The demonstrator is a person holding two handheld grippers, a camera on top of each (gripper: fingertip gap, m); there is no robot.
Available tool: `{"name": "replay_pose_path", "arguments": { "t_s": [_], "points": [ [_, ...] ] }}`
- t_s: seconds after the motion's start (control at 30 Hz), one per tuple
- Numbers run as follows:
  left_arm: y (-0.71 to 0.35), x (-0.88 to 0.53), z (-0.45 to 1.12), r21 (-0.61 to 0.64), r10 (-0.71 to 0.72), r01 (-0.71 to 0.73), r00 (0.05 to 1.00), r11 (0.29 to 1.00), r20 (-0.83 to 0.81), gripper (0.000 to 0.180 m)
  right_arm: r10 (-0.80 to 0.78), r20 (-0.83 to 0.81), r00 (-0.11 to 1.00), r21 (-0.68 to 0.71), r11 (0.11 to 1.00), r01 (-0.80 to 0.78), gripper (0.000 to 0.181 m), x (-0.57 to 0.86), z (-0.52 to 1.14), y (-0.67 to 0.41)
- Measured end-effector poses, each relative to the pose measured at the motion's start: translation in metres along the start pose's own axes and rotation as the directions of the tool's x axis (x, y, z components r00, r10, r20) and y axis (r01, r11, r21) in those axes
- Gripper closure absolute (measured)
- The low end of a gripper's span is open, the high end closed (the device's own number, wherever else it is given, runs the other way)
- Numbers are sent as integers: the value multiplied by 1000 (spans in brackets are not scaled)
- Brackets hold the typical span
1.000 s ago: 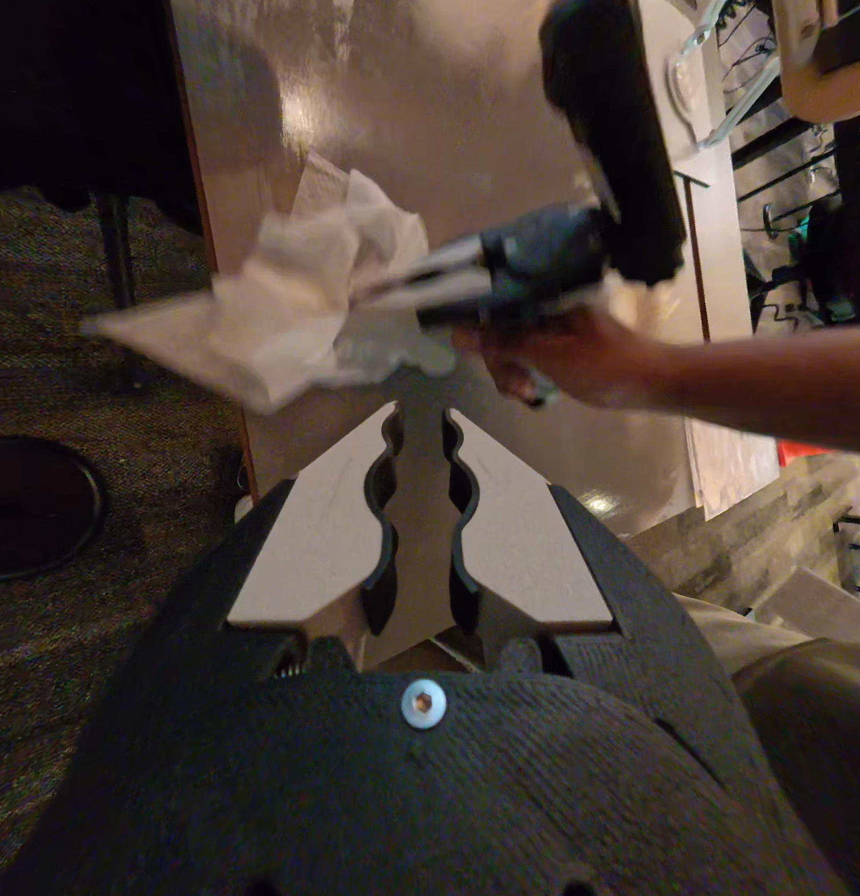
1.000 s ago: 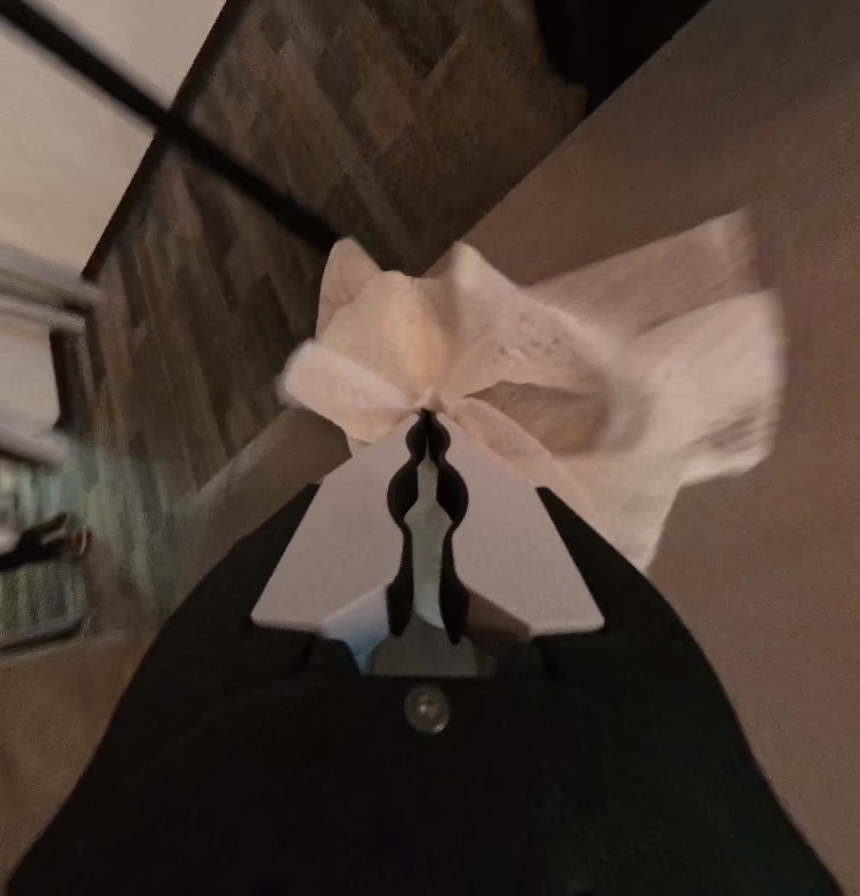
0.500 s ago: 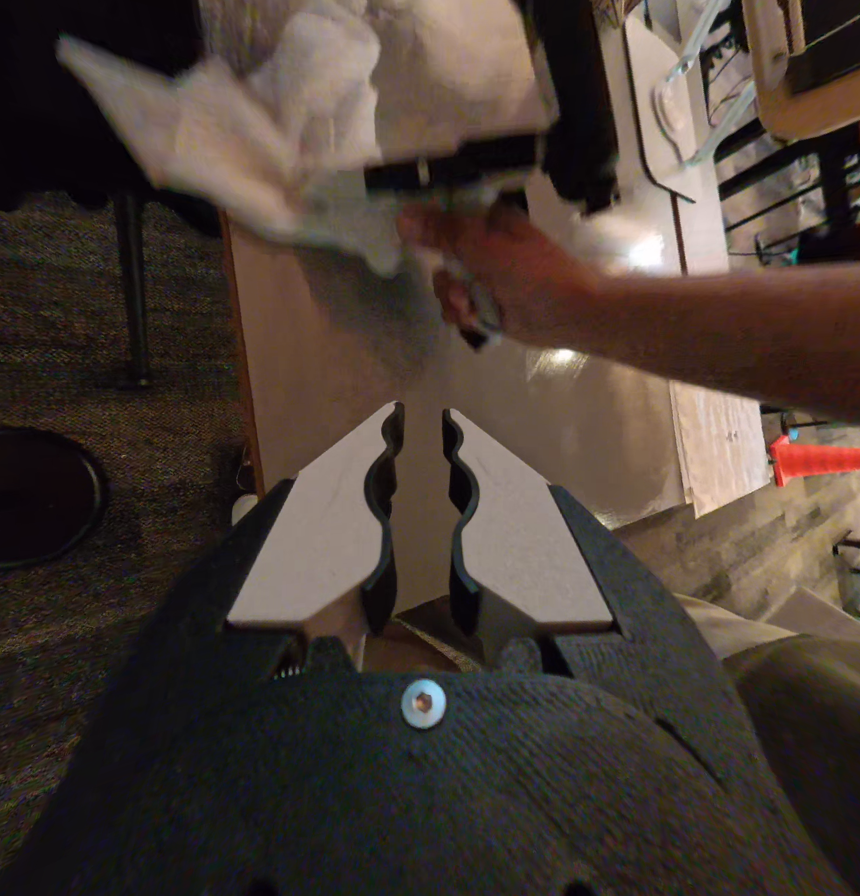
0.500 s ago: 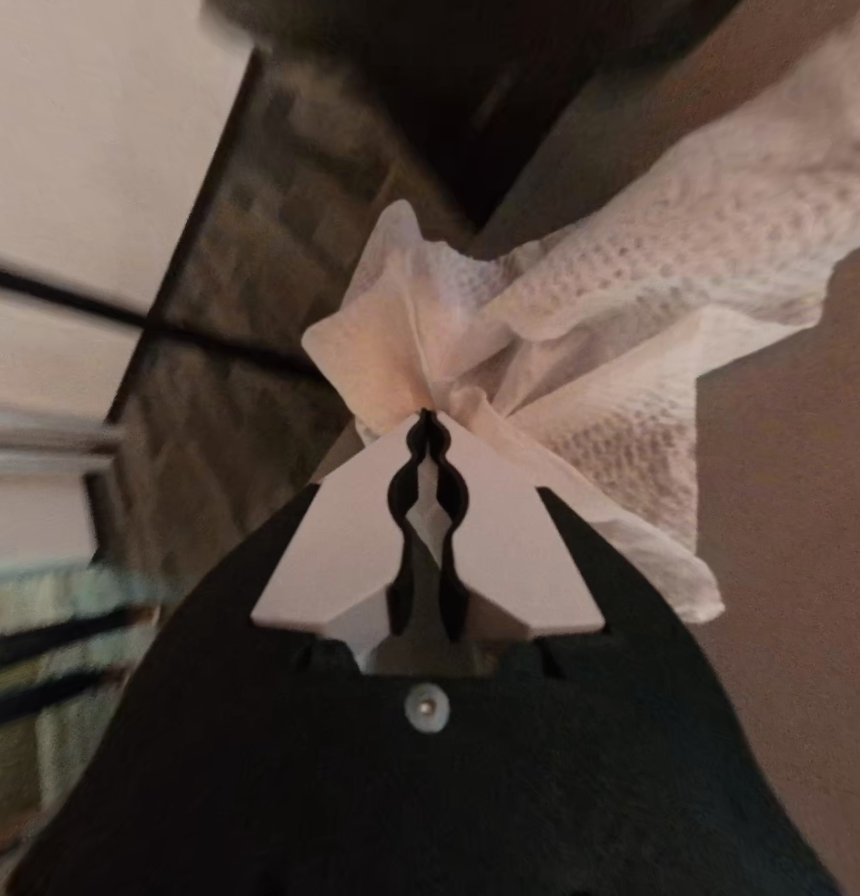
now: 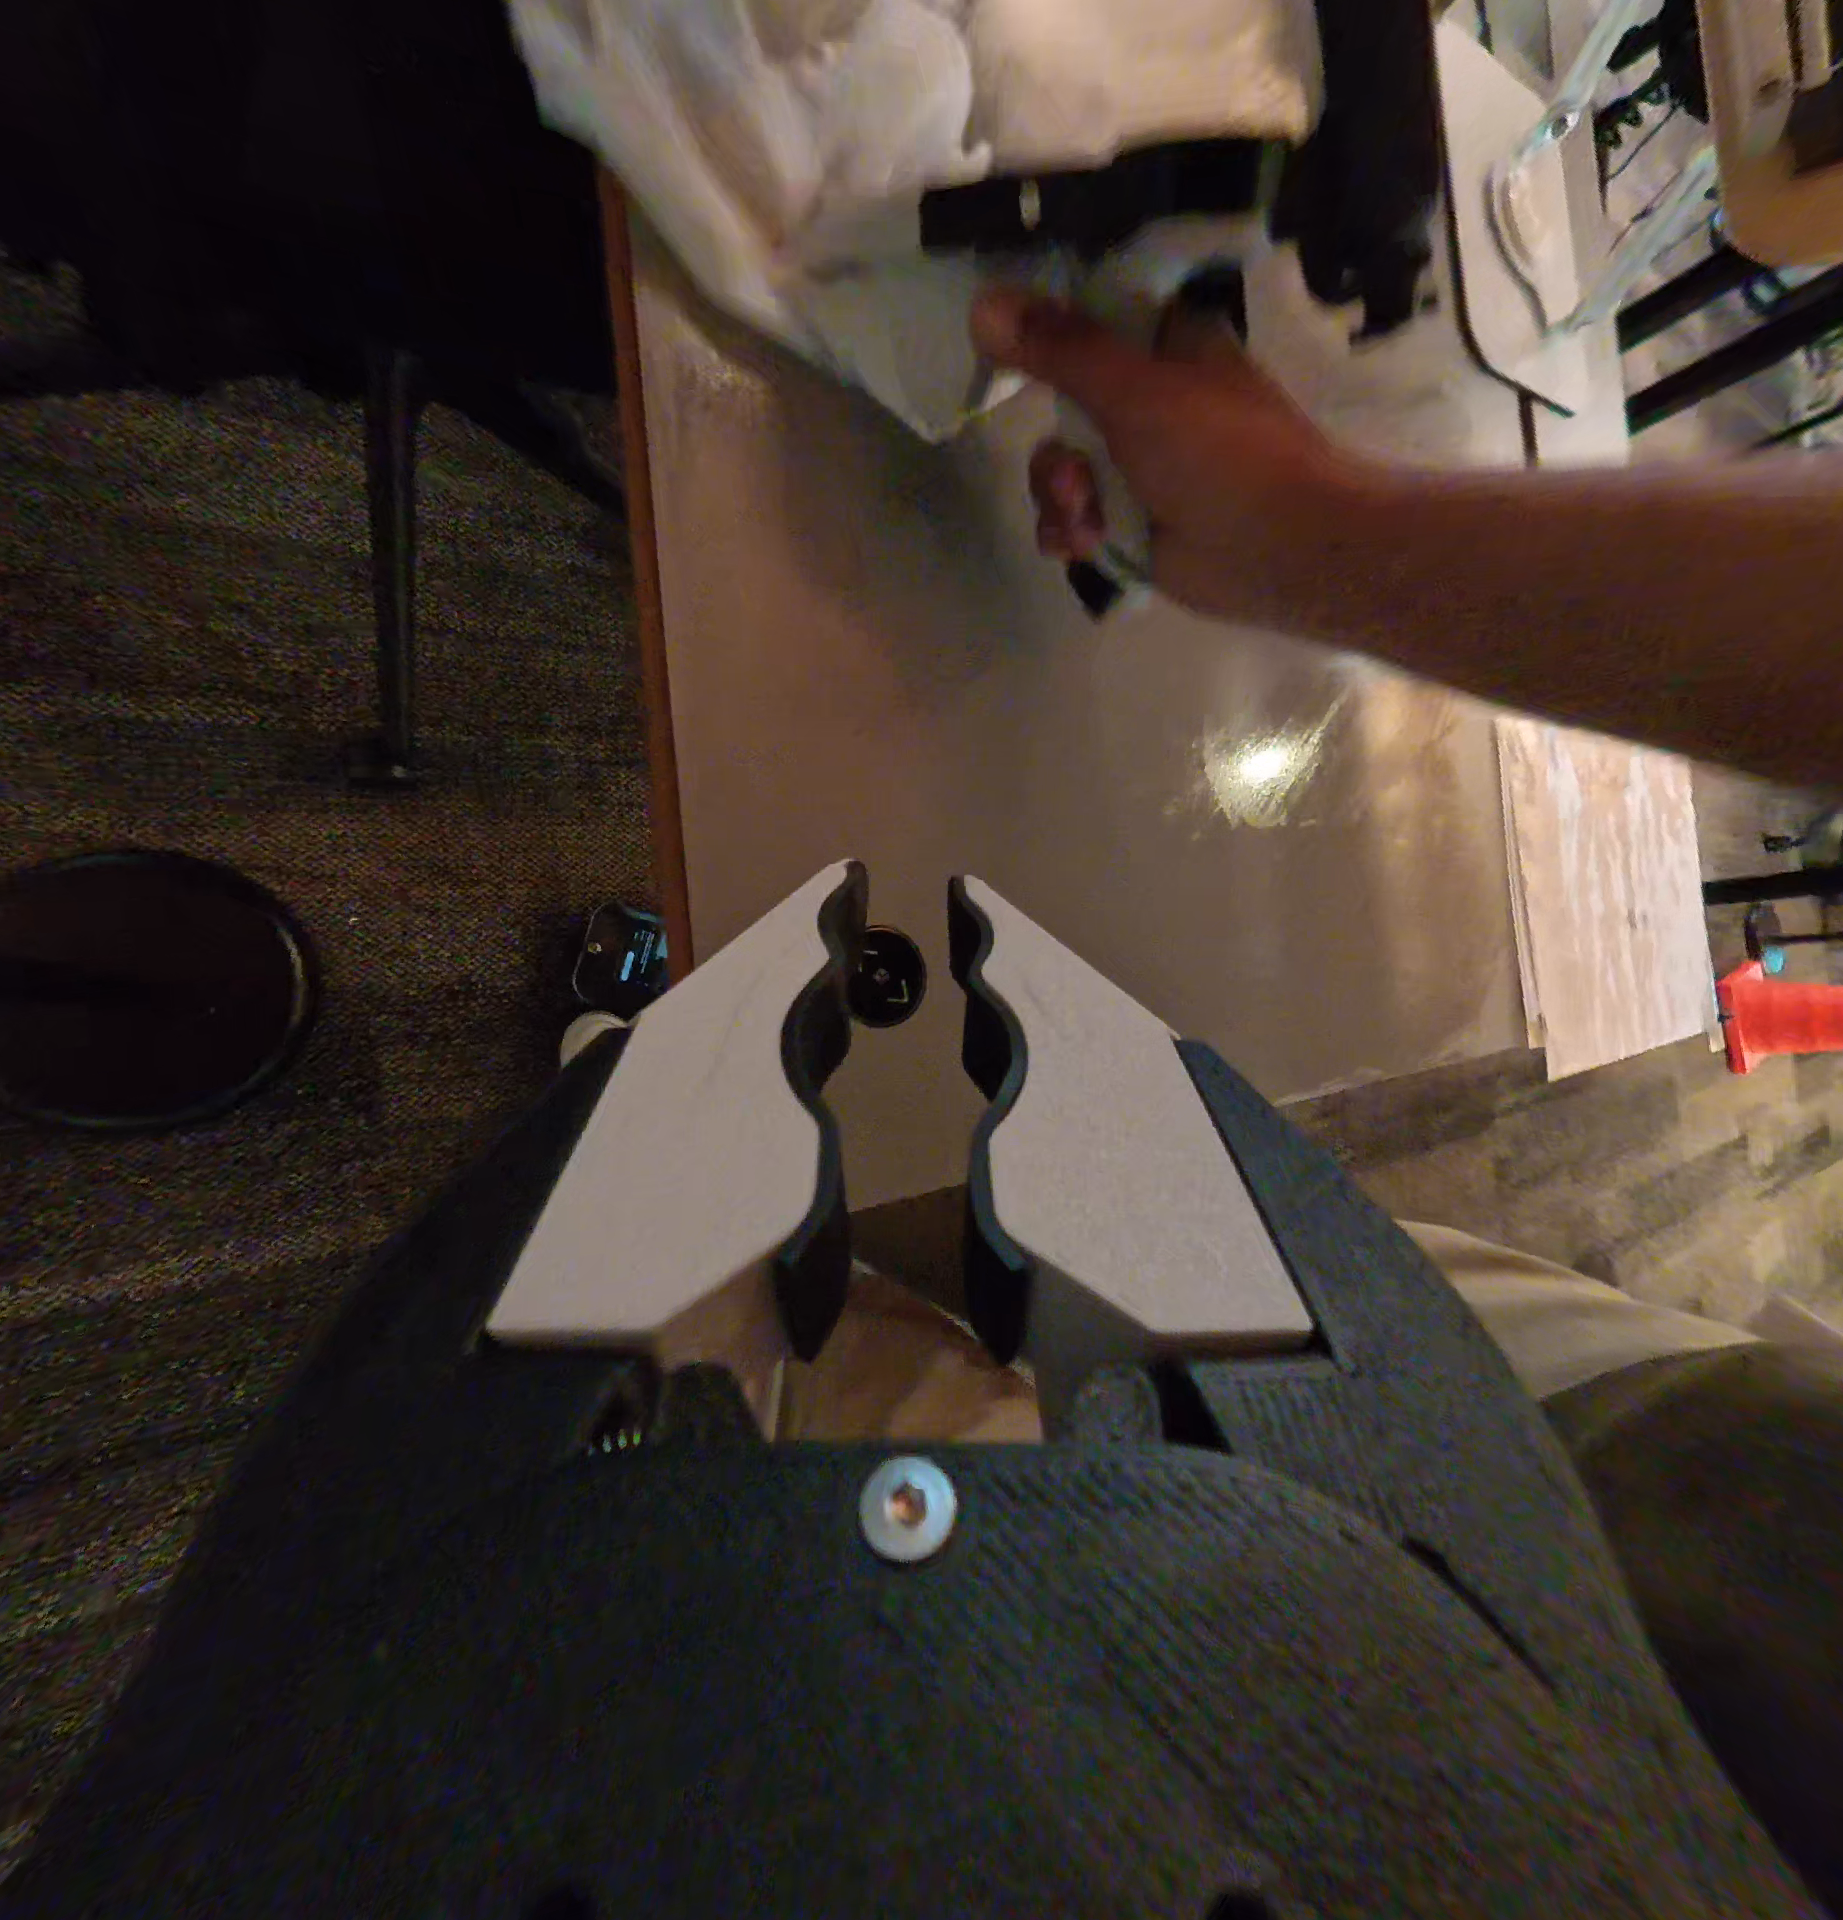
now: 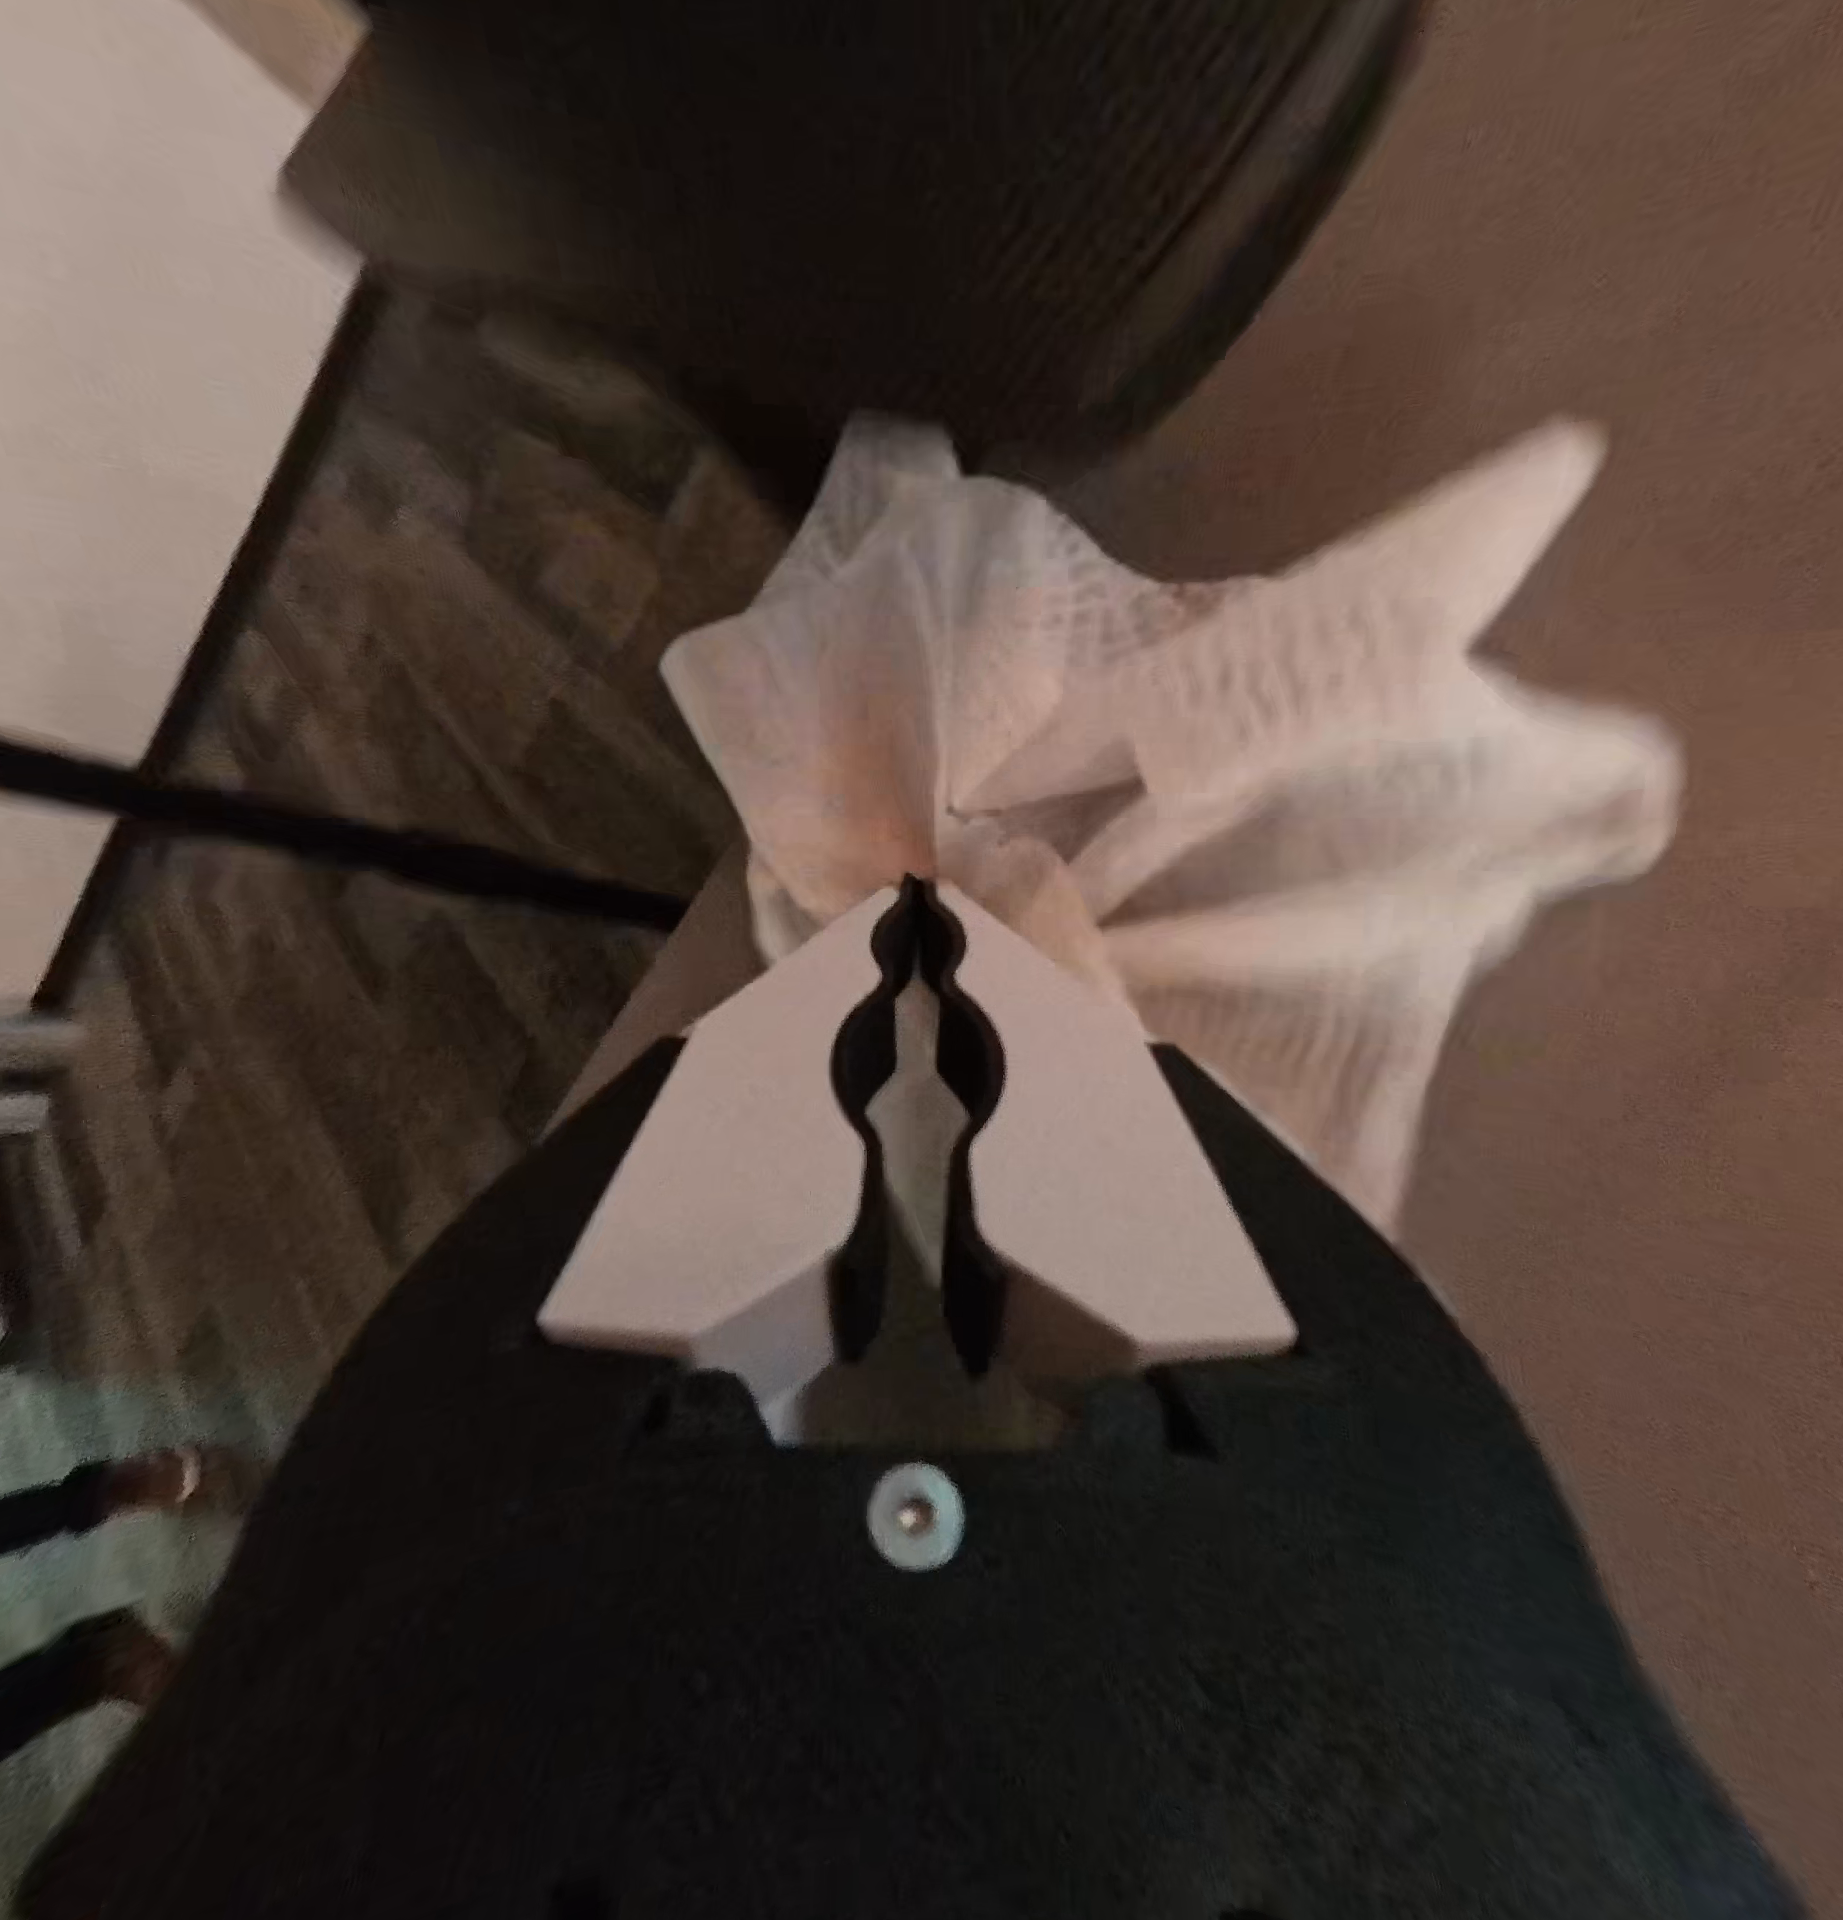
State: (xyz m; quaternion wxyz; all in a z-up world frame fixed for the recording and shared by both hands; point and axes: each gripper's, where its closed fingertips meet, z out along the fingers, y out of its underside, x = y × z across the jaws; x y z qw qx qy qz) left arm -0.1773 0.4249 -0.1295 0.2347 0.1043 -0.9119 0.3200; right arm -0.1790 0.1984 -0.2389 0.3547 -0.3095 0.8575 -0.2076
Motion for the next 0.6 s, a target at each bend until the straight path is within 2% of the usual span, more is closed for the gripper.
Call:
{"name": "replay_pose_path", "arguments": {
  "t_s": [0.03, 0.2, 0.3, 0.37, 0.47, 0.6],
  "points": [
    [0, -1, -2, 2, -1, 1, 1000, 1000, 1, 170, 5, 33, 999, -21, 1000, -5, 181, -20, -4, 22],
    [0, -3, -3, -7, 16, -16, 1000, 1000, -6, 172, -46, 206, 977, -180, 980, 84, 181, -137, -31, 150],
    [-2, 4, -1, -23, 52, -53, 998, 998, -29, 173, -37, 223, 974, -242, 966, 92, 181, -158, -59, 200],
    [-3, 11, 3, -38, 77, -79, 996, 996, -52, 174, 20, 156, 988, -236, 972, 18, 181, -135, -87, 214],
    [-1, 23, 12, -69, 116, -123, 989, 990, -95, 174, 158, -26, 987, -149, 976, -160, 181, -58, -146, 219],
    [-5, 44, 24, -94, 182, -198, 970, 976, -158, 175, 305, -331, 893, 26, 949, -315, 181, 69, -246, 228]
  ]
}}
